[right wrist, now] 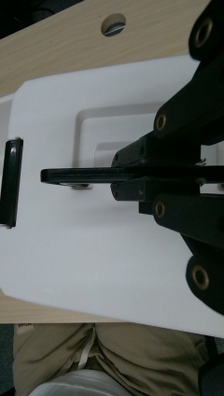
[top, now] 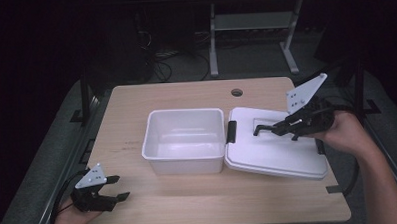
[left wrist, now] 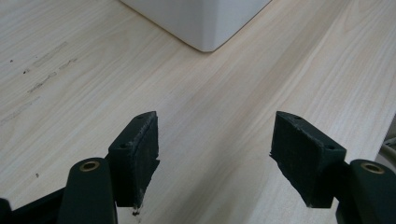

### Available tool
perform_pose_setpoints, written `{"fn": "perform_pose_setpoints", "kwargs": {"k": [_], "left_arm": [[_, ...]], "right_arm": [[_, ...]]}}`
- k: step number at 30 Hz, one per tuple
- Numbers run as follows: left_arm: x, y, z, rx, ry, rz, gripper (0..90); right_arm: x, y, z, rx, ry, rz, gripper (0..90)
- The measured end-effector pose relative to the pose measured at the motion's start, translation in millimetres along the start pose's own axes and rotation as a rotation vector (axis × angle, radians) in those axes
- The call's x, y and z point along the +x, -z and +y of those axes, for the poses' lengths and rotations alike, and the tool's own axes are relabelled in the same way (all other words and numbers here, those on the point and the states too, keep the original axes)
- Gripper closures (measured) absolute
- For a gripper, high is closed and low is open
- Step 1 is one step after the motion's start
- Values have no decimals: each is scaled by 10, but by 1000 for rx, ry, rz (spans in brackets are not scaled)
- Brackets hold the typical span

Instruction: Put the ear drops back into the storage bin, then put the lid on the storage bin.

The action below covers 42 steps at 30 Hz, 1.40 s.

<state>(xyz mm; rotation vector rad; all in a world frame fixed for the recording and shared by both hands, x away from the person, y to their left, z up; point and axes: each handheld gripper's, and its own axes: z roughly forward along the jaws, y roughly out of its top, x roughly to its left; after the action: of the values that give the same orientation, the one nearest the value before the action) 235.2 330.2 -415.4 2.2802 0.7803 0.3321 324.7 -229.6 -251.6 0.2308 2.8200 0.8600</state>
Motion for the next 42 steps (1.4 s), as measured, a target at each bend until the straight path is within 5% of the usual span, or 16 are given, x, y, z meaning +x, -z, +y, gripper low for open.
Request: {"fn": "perform_pose_setpoints", "kwargs": {"k": [42], "left_arm": [[21, -27, 9, -5, -2, -17, 318]], "right_arm": [[-211, -543, 943, -13, 125, 51, 841]]}}
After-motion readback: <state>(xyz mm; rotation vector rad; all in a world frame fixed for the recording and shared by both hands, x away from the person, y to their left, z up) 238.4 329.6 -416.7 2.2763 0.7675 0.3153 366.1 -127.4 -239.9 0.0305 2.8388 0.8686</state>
